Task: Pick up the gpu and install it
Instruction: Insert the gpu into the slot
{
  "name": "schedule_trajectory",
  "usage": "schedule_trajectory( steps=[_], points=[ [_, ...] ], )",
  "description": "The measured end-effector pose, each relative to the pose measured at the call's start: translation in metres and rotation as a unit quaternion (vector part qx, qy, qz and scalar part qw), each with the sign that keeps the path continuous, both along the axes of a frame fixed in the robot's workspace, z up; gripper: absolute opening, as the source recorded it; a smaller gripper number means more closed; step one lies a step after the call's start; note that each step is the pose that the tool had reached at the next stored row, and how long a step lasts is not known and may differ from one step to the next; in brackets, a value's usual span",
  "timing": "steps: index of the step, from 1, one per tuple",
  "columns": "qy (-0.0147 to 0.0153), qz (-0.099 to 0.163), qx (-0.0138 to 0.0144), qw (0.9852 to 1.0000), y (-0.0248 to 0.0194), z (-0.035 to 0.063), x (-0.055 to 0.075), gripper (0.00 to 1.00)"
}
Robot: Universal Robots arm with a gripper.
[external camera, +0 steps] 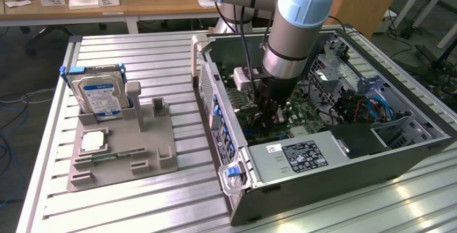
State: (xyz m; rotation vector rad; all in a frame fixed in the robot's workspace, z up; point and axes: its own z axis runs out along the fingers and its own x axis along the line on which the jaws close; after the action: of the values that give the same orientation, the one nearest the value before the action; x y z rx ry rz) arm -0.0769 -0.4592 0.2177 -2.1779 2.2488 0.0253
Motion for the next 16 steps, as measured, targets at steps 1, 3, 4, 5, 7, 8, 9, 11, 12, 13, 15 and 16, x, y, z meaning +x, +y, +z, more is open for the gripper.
schedule_trajectory(
  steps=[1,3,4,5,7,8,9,11,12,13,15,16],
  points=[
    [0.0,0.0,0.0,1.0,0.0,-0.0003,0.0,0.28],
    [-0.0001,0.0,0.0,1.0,0.0001,-0.0006,-0.001,0.28],
    [-0.0001,0.0,0.0,1.0,0.0002,-0.0007,-0.001,0.28],
    [-0.0001,0.0,0.0,1.0,0.0002,-0.0008,-0.001,0.28],
    [0.0,0.0,0.0,1.0,0.0003,-0.0012,-0.002,0.28],
    [0.0,0.0,0.0,1.0,0.0003,-0.0019,-0.002,0.28],
    [0.0001,0.0,0.0002,1.0,0.0004,-0.0031,-0.002,0.28],
    [-0.0002,0.0,0.0003,1.0,0.0004,-0.0061,-0.002,0.28],
    [0.0,0.0,-0.0001,1.0,0.0004,-0.0073,-0.002,0.28],
    [0.0002,0.0,-0.0001,1.0,0.0004,-0.0089,-0.002,0.28],
    [0.0,0.0,0.0,1.0,0.0004,-0.0104,-0.002,0.28],
    [0.0,0.0,-0.0001,1.0,0.0003,-0.0104,-0.002,0.28]
  ],
)
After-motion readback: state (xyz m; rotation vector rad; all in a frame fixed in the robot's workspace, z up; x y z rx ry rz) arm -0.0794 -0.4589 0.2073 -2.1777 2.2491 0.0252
